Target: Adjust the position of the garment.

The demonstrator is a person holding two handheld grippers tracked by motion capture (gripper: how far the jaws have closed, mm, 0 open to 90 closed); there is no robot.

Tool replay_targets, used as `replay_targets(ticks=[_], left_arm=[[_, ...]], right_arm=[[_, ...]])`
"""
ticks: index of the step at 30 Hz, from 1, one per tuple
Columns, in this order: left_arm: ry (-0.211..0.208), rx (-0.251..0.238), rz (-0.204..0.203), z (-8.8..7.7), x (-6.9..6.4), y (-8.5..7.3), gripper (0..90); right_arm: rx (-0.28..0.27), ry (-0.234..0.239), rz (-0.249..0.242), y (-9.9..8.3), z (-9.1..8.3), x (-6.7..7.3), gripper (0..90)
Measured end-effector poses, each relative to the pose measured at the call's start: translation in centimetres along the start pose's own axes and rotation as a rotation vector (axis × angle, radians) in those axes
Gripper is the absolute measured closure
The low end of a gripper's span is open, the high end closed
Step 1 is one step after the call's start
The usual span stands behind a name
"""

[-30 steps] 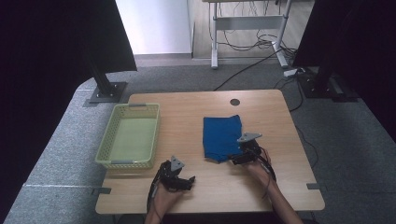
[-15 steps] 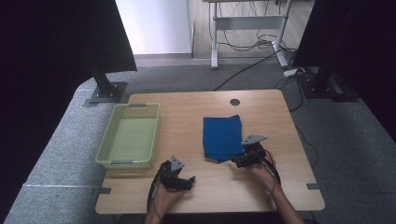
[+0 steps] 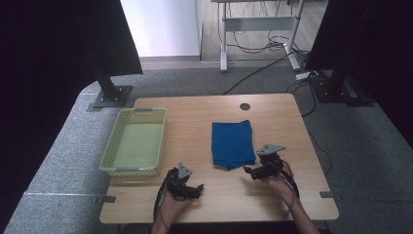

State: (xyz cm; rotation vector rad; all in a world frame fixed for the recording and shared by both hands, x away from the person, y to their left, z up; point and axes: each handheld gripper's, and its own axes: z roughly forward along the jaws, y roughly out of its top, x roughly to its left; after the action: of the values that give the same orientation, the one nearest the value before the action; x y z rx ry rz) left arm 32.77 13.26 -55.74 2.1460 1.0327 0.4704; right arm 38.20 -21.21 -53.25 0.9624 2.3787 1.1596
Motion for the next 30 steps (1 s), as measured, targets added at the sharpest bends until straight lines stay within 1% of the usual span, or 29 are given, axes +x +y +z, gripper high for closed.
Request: replay_targets(ticks=[15,30], left_arm=[[0.003,0.001,-0.002,0.0,0.0,0.0,4.0],[0.009,0.0,-0.007,0.1,-0.1,0.0,3.9]], right_arm=[[0.001,-0.014,0.011,-1.5,-2.3,0.0,9.1],[-0.001,-0.046,0.035,-3.6,-4.6,-0.3,9.0]])
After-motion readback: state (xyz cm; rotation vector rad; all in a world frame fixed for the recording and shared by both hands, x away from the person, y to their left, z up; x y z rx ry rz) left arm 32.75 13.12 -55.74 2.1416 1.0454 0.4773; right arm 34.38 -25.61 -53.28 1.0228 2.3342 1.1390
